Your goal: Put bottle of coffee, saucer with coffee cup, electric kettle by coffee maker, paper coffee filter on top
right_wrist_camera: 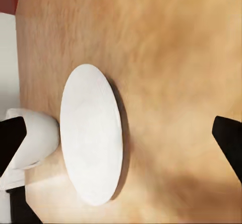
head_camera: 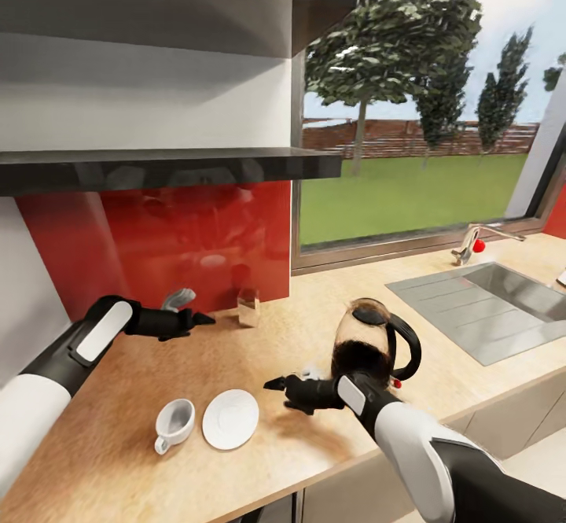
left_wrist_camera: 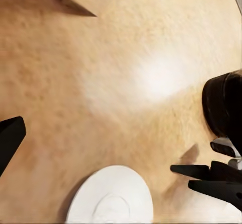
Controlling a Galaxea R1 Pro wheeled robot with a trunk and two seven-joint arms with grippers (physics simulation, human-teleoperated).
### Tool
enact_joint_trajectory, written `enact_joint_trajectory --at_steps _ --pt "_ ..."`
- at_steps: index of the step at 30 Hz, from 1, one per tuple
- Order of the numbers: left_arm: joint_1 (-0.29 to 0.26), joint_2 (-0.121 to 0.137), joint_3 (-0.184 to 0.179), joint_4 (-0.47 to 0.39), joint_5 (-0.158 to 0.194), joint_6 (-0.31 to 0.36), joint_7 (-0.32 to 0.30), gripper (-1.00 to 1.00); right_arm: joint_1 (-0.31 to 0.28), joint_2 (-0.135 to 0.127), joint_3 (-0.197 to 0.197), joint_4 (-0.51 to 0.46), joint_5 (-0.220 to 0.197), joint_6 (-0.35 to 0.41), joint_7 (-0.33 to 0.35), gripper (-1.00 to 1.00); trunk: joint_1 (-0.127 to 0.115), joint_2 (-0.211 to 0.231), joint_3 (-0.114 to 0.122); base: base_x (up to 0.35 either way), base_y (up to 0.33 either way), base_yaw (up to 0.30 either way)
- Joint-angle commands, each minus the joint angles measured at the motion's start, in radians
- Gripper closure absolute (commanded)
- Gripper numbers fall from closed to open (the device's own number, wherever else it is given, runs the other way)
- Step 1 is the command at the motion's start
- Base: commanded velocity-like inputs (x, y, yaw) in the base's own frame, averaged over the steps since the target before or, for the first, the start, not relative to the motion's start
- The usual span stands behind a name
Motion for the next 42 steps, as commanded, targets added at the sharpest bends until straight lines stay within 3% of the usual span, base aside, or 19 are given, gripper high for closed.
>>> enact_joint_trajectory --at_steps 1,3,4,7,9,14,26,29,33,37,38,42 --pt "-0.001 0.002 -0.009 0.000 -0.010 0.000 -0.011 -1.00 0.000 0.002 0.012 0.010 0.007 0.009 -0.006 -1.00 0.001 -0.002 -0.002 0.000 0.000 0.000" --pt "-0.001 0.003 -0.016 0.000 -0.010 0.000 -0.011 -1.00 0.000 0.004 0.014 0.036 0.012 0.009 -0.006 -1.00 0.001 -0.002 -0.002 0.000 0.000 0.000" --pt "0.000 0.004 -0.022 0.000 -0.010 0.001 -0.012 -1.00 0.000 0.006 0.014 0.066 0.062 0.008 -0.006 -1.00 0.001 -0.002 -0.002 0.000 0.000 0.000" --pt "0.011 0.004 -0.024 0.000 -0.013 0.001 -0.011 -1.00 0.001 0.007 0.013 0.083 0.099 0.008 -0.005 -1.00 0.001 -0.002 -0.002 0.000 0.000 0.000" --pt "0.030 0.006 -0.094 0.000 -0.017 -0.004 -0.011 -1.00 0.003 0.011 0.013 0.093 0.114 0.007 -0.005 -1.00 0.001 -0.002 -0.002 0.000 0.000 0.000" --pt "0.034 0.006 -0.133 0.000 -0.021 -0.011 -0.011 -1.00 0.011 0.011 0.013 0.095 0.116 0.007 -0.005 -1.00 0.001 -0.002 -0.002 0.000 0.000 0.000" --pt "0.048 0.002 -0.140 0.001 -0.022 -0.058 -0.015 -1.00 0.019 0.011 0.013 0.094 0.117 0.007 -0.006 -1.00 0.001 -0.002 -0.002 0.000 0.000 0.000" --pt "0.048 0.004 -0.134 0.027 -0.019 -0.061 -0.056 -1.00 0.019 0.011 0.013 0.094 0.117 0.007 -0.006 -1.00 0.001 -0.002 -0.002 0.000 0.000 0.000" --pt "0.048 0.002 -0.126 0.106 -0.021 -0.079 -0.188 -1.00 0.019 0.011 0.013 0.093 0.117 0.006 -0.006 -1.00 0.001 -0.002 -0.002 0.000 0.000 0.000" --pt "0.049 0.000 -0.130 0.136 -0.022 -0.084 -0.211 -1.00 0.019 0.011 0.013 0.093 0.117 0.006 -0.006 -1.00 0.001 -0.002 -0.002 0.000 0.000 0.000" --pt "0.055 -0.006 -0.124 0.142 -0.020 -0.090 -0.215 -1.00 0.014 0.011 -0.032 0.080 0.082 0.019 0.007 -1.00 0.001 -0.002 -0.002 0.000 0.000 0.000" --pt "0.069 0.012 -0.124 0.159 -0.027 -0.073 -0.212 -1.00 0.014 0.011 -0.059 0.075 0.061 0.018 0.019 -1.00 0.001 -0.002 -0.002 0.000 0.000 0.000"
